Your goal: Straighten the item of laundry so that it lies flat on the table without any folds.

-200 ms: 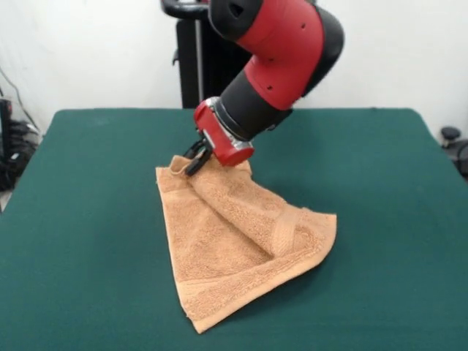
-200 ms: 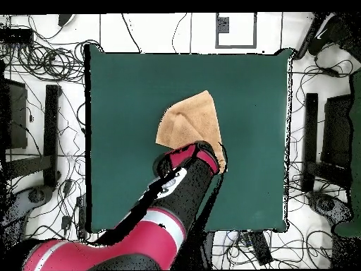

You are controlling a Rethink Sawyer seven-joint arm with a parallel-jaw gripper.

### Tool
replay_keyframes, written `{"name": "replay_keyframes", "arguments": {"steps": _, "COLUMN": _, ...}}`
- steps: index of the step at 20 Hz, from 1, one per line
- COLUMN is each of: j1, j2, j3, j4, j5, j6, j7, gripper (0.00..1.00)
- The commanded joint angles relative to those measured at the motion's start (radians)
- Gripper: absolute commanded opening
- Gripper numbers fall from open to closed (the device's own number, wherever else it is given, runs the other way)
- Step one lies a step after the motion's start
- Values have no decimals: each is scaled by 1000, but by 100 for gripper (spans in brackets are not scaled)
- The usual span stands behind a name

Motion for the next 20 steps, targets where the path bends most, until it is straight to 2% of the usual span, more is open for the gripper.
{"name": "replay_keyframes", "arguments": {"steps": 1, "j1": 64, "j2": 44, "j3": 115, "j4": -83, "j5": 92, "j6": 99, "j7": 84, "gripper": 0}}
{"name": "replay_keyframes", "arguments": {"steps": 20, "j1": 128, "j2": 53, "j3": 116, "j4": -108, "j5": 148, "j6": 156, "j7": 104, "gripper": 0}}
